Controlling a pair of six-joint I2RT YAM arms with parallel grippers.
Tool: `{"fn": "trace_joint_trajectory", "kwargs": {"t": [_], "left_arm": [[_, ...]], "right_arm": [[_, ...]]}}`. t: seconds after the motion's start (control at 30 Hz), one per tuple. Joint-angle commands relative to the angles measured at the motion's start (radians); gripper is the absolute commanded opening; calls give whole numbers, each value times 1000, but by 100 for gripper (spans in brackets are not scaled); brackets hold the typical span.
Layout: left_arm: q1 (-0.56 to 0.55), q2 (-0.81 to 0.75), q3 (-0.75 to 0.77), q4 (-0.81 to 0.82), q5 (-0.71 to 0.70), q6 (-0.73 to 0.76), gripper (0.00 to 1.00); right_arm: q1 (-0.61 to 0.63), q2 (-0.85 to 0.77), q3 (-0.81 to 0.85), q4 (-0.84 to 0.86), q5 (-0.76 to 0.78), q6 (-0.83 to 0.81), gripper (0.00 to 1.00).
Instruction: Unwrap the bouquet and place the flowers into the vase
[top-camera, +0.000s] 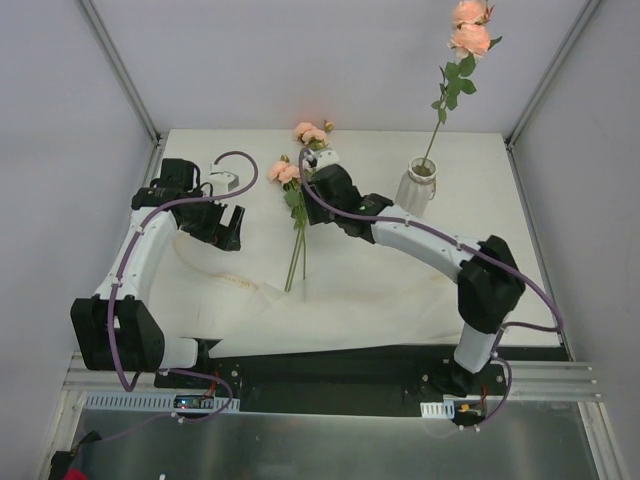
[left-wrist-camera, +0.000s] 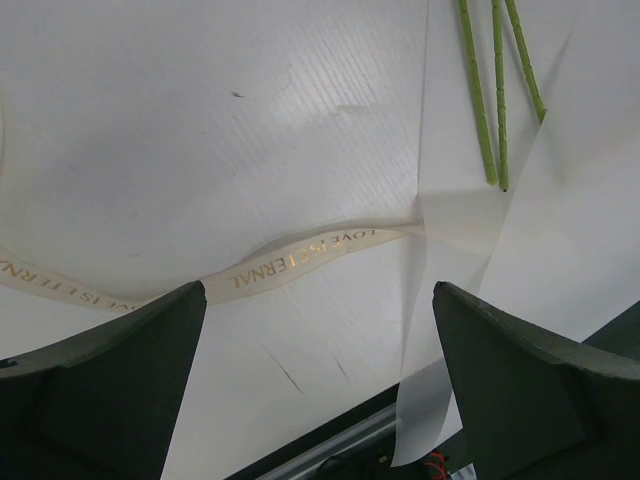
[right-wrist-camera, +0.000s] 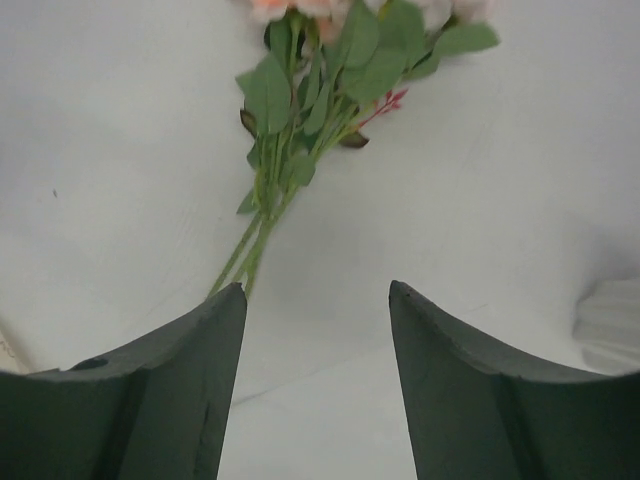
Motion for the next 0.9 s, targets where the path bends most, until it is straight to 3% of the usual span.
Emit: {"fn": "trace_joint_trajectory", "kwargs": {"t": [0.0,0.43,0.87], "left_arm": [[5,-40,-5,-8,-10,15,97],[5,-37,-29,-5,-7,31,97],[28,-19,-32,-2,-20,40,97]], "right_arm": [[-5,110,101,-66,-104,159,61],[-77,390,233,-21,-204,306,54],[-91,502,284,20,-257,345,41]]}}
